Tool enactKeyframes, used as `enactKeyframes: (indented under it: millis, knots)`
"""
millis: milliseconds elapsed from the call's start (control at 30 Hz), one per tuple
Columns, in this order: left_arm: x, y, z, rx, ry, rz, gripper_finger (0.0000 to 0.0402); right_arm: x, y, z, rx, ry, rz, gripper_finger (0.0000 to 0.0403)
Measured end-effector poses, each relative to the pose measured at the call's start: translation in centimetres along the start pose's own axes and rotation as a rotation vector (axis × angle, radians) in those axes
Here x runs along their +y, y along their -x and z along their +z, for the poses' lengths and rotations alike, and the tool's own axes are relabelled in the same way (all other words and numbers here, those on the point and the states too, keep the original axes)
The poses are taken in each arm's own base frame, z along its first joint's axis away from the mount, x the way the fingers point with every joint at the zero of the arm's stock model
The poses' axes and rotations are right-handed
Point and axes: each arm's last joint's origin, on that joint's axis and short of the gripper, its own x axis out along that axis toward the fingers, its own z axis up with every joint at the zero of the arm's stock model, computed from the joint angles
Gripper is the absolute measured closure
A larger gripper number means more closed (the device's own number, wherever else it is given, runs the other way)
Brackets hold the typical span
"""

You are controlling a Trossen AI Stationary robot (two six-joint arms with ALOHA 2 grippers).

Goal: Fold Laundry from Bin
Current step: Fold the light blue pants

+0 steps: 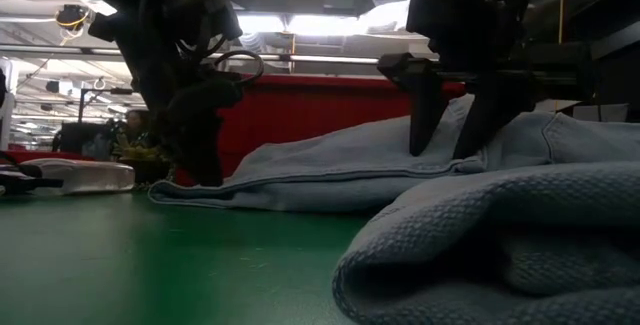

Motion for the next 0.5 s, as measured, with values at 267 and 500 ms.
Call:
enactKeyframes:
  millis: [267,500]
  knots:
    - [0.1,0.0,0.1,-0.005,0.064,0.004,0.0214,0.0,0.0,0.0,0.0,0.001,0.0,0.0198]
    - [1.4,-0.4,1.0,0.066,0.223,-0.05,0.02,0.0,0.0,0.0,0.0,0.002,0.0,0.0198]
